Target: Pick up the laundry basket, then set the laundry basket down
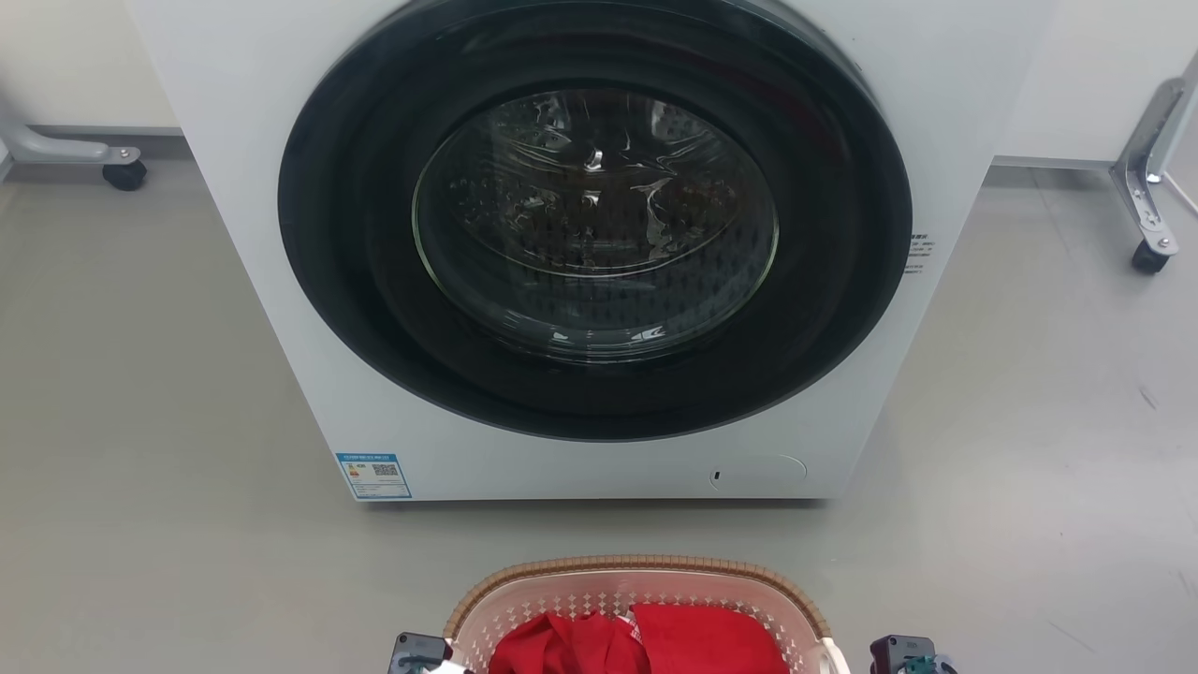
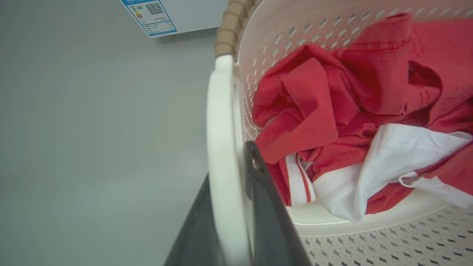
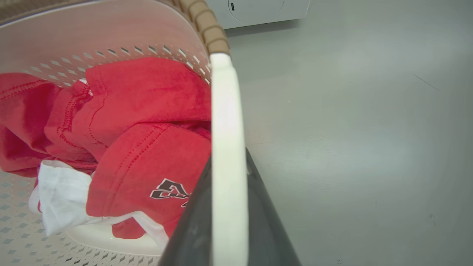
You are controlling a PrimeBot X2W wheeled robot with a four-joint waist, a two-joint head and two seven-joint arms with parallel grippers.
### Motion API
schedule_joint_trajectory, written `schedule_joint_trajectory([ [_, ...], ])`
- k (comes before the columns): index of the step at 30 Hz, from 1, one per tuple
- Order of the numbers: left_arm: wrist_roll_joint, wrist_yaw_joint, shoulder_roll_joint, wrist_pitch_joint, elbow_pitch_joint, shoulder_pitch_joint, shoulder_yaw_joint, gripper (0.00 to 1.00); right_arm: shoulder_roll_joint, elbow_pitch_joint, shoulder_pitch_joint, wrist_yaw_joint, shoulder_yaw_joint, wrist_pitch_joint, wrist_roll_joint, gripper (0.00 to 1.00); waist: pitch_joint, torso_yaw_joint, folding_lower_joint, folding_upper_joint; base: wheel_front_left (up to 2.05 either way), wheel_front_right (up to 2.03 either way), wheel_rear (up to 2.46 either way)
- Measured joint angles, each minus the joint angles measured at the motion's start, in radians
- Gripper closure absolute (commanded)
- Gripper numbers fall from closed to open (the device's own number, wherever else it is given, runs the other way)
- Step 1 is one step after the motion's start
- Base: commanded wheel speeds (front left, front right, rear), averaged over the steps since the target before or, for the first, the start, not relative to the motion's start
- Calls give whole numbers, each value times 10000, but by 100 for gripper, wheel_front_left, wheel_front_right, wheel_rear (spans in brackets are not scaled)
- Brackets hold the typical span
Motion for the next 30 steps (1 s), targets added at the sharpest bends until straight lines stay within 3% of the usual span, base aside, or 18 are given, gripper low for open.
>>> schedule_joint_trajectory([
  [30, -414, 48, 15, -196, 58, -306, -240, 100, -8, 174, -643, -2, 625, -355, 596, 100, 640, -32, 0, 0, 0, 0, 0],
])
